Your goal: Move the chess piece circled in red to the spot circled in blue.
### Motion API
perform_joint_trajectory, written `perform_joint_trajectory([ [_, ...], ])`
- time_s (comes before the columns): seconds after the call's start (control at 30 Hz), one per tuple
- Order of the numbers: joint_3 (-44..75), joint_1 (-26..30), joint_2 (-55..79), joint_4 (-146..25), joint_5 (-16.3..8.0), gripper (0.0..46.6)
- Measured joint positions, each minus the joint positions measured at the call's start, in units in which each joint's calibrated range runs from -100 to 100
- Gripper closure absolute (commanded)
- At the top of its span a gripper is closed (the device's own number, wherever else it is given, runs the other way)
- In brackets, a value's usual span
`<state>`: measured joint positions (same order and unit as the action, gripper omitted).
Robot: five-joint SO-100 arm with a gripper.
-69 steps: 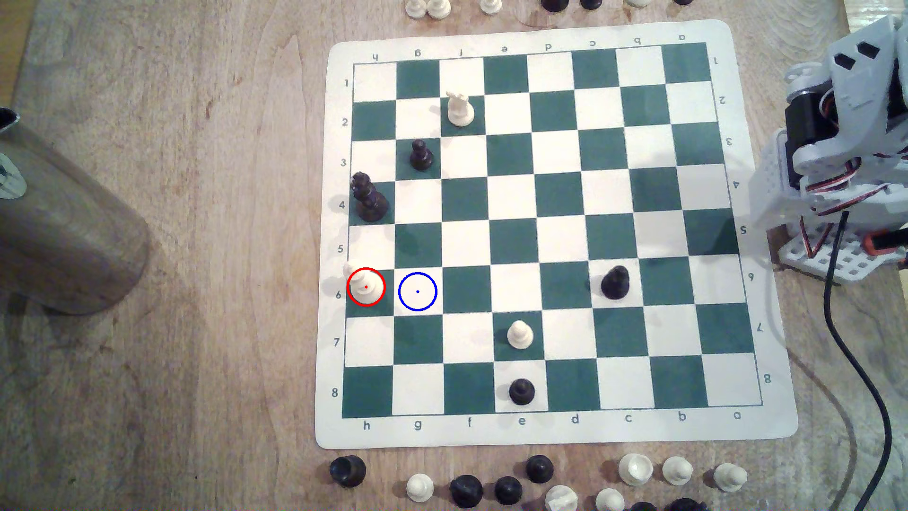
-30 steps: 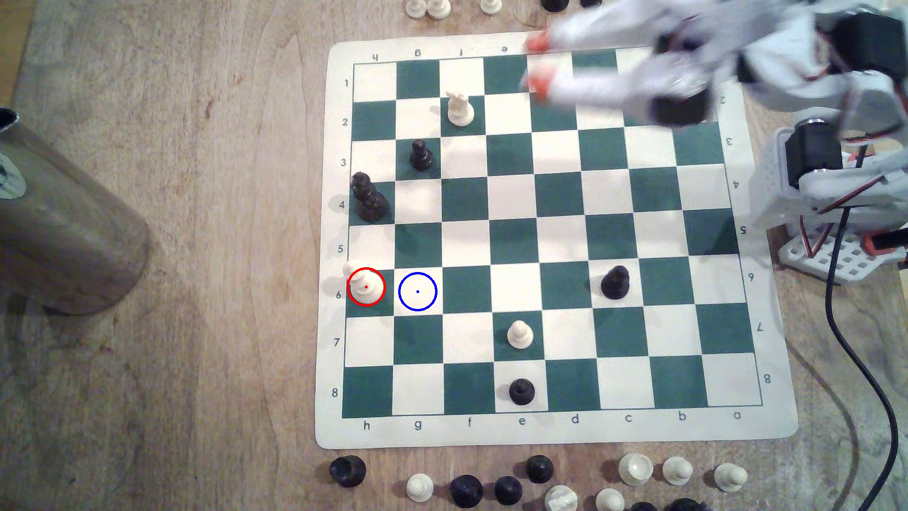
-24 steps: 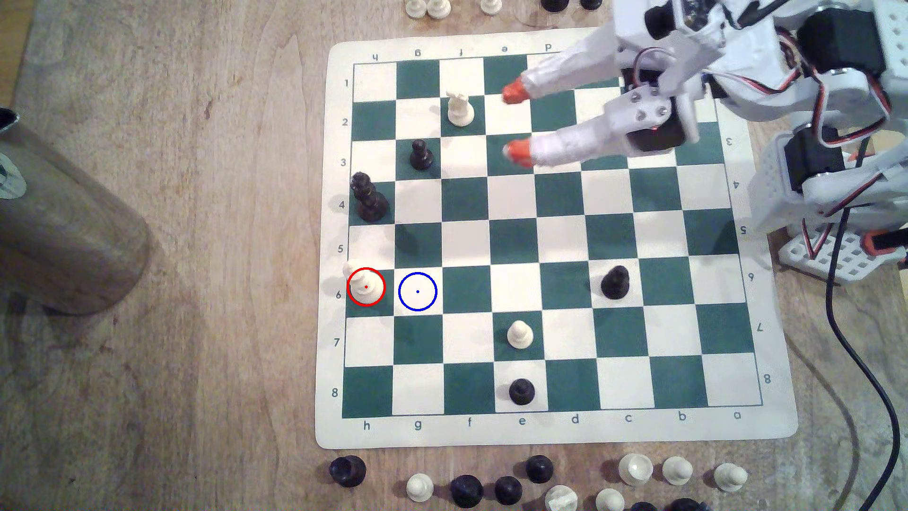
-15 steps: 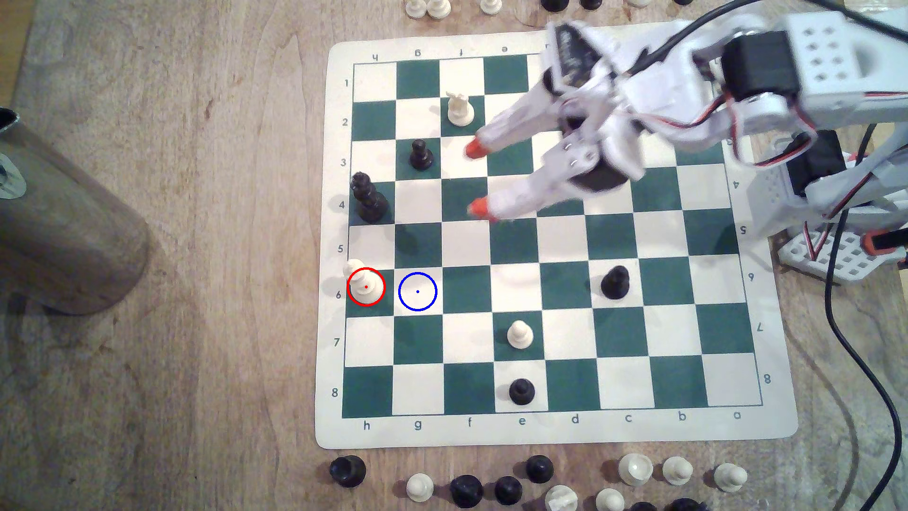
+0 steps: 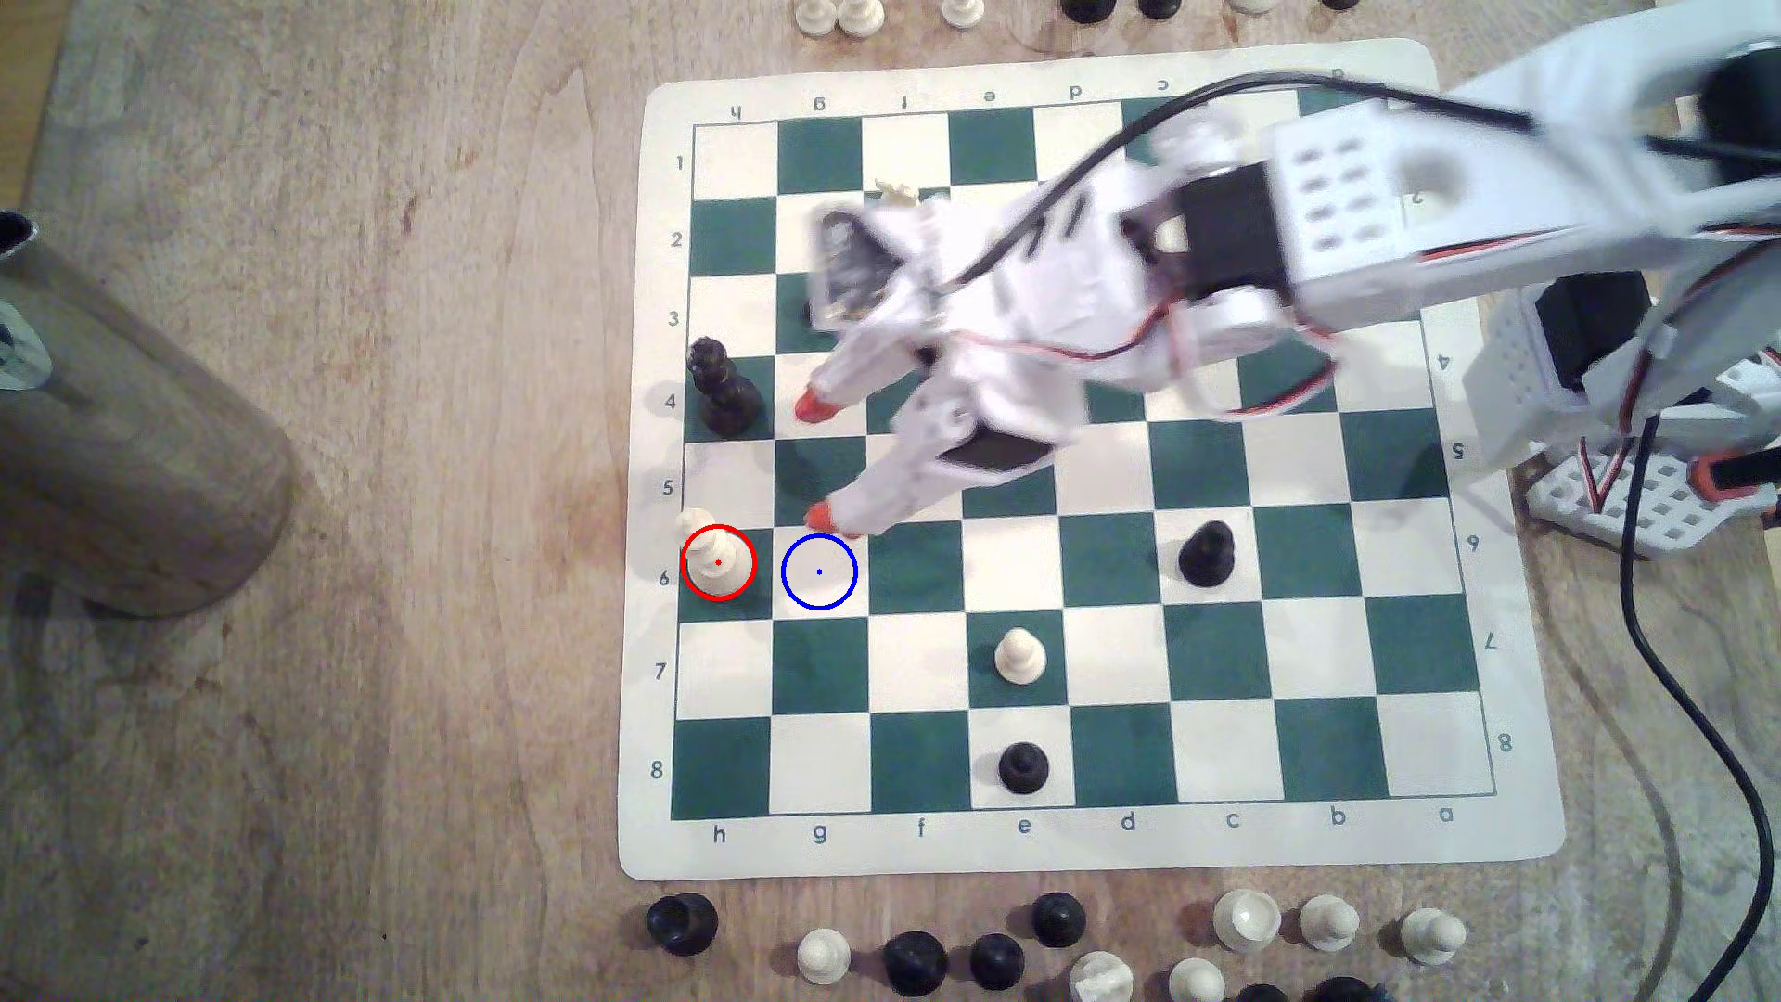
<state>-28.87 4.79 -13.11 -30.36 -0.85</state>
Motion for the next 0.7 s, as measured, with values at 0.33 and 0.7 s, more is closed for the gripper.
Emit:
perform_joint_trajectory([
  [0.33,8.68,-0.07,11.31,0.00,-0.15,26.9],
  [0.7,20.61,-1.03,25.14,-0.72,-0.73,28.5],
])
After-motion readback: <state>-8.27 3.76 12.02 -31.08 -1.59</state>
